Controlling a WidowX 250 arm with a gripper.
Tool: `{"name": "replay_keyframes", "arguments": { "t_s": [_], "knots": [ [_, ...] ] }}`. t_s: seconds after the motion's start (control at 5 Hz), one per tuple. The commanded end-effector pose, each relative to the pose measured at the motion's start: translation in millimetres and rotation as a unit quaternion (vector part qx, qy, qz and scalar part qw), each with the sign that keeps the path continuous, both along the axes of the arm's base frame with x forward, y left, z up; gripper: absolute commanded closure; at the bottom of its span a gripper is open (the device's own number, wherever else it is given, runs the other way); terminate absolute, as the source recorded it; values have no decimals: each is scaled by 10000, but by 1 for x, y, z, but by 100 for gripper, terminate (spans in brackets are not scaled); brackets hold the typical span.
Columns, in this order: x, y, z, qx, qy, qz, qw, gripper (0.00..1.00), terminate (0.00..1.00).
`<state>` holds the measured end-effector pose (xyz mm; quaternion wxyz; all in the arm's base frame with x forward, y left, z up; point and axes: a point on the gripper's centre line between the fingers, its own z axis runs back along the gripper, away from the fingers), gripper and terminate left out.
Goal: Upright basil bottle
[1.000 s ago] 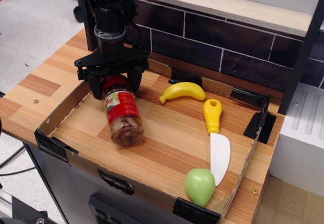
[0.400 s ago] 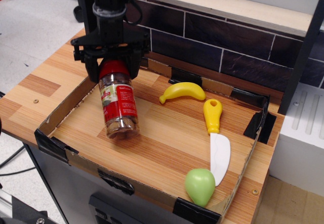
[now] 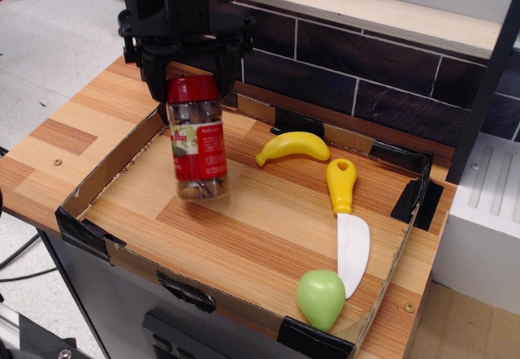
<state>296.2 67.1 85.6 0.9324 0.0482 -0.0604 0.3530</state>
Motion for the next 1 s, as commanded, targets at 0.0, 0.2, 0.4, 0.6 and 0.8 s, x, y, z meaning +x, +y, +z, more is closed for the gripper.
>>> {"name": "replay_keyframes", "arguments": {
  "t_s": [0.0, 0.2, 0.4, 0.6, 0.8],
  "knots": [
    [6, 1, 38, 177, -694, -108, 9974, 100, 0],
    [5, 2, 36, 189, -713, -170, 9971, 100, 0],
    [-2, -3, 22, 493, -885, -386, 9941, 100, 0],
    [-7, -8, 17, 559, -1004, -585, 9917, 100, 0],
    [-15, -13, 15, 530, -1024, -742, 9906, 100, 0]
  ]
}}
